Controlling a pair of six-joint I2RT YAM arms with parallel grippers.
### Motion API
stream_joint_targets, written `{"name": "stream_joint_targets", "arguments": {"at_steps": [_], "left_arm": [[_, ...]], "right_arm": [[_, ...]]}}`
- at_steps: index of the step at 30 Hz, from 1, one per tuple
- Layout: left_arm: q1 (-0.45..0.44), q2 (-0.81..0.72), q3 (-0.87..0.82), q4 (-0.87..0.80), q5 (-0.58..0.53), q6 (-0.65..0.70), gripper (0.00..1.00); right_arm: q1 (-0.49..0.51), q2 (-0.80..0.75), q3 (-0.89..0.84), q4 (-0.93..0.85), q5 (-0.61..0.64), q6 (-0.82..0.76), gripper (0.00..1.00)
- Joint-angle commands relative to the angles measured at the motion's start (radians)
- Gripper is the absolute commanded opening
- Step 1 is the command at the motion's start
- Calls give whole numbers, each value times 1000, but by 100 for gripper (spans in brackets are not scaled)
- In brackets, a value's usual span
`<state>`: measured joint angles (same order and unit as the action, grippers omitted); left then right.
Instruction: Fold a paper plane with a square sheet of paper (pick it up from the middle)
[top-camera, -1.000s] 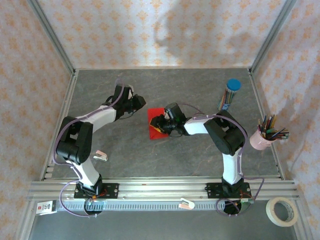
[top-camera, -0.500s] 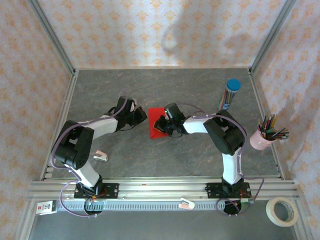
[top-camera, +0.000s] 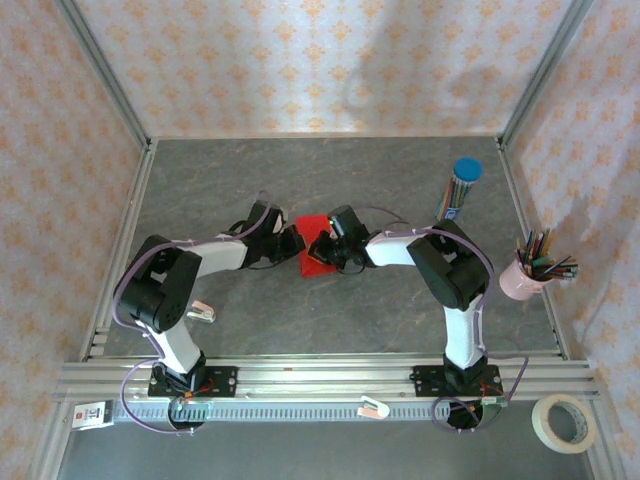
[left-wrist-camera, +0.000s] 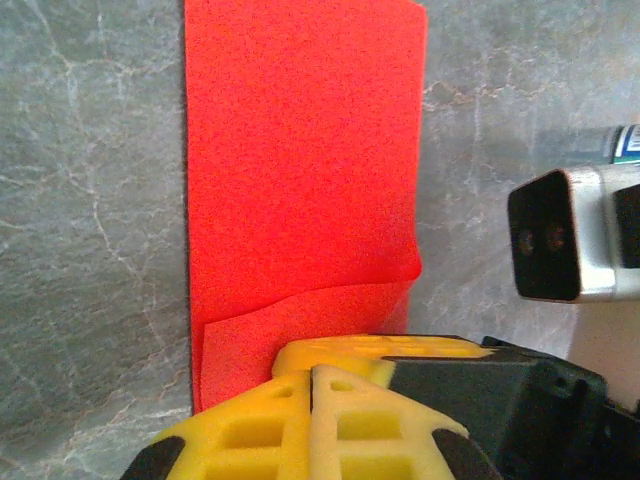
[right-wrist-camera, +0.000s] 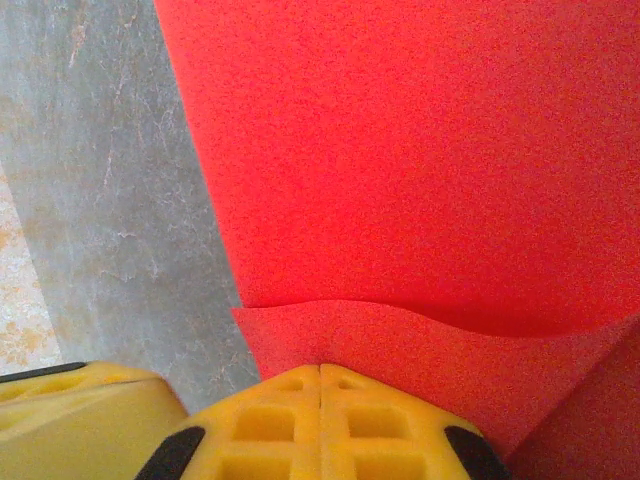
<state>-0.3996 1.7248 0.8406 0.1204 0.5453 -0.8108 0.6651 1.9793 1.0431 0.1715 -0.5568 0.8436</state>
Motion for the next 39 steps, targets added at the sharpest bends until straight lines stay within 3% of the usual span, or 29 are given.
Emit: {"name": "stream_joint_targets", "arguments": {"at_steps": [1, 12, 21, 39], "left_arm": [[-7, 27, 7, 9, -17, 6, 0], [-12, 83, 19, -55, -70, 30, 0], [-13, 111, 56, -200, -95, 122, 0], [-13, 128, 88, -253, -117, 150, 0]], "right_arm": [[-4, 80, -40, -195, 113, -19, 0], [-3, 51, -51, -126, 74, -12, 0], [-39, -99, 1, -50, 48, -86, 1], [-41, 8, 82, -152, 6, -184, 0]]}}
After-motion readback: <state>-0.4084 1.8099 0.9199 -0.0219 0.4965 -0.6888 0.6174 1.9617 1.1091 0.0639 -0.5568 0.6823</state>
